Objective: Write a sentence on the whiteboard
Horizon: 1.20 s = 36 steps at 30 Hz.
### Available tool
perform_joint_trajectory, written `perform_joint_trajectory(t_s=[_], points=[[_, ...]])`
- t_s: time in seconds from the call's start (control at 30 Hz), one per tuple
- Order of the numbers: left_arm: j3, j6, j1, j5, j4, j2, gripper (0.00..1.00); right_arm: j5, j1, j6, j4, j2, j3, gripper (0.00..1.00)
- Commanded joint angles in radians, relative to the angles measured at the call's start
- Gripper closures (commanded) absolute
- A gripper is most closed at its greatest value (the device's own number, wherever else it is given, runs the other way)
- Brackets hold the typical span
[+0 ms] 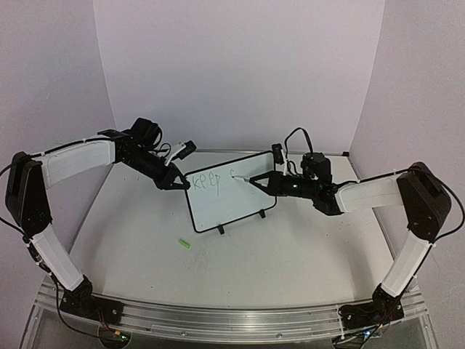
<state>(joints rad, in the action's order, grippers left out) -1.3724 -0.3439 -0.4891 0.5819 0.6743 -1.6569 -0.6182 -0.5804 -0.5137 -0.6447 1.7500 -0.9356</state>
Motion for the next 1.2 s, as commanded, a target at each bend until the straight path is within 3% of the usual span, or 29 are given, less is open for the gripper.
perform_joint_trajectory(t_s=[0.0,1.17], points=[[-0.014,-0.041,0.001,-0.073,0.033,-0.027,1.0,0.053,0.007,0.008,-0.033,-0.042,-0.025,1.0],[-0.016,-0.041,0.0,-0.072,0.033,-0.03,1.0,0.049,0.006,0.015,-0.042,-0.056,-0.056,1.0]])
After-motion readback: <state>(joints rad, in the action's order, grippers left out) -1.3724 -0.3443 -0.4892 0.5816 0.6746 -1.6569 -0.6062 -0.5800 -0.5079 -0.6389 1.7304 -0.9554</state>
